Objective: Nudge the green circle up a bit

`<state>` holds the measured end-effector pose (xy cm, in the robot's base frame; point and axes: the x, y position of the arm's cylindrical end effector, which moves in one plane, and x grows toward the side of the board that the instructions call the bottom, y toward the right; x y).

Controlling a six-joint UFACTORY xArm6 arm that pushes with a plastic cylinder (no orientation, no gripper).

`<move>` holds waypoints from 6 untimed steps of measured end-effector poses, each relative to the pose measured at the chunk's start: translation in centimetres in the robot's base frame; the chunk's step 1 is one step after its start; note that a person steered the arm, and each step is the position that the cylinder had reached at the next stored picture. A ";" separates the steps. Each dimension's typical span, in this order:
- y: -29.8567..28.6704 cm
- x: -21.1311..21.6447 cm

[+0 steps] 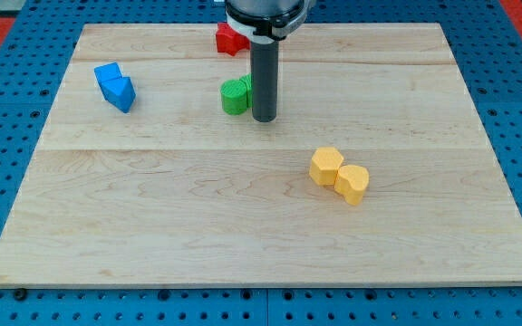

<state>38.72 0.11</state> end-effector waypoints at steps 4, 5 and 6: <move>0.0 -0.7; -1.3 -0.8; -5.8 -0.8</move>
<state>37.95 -5.65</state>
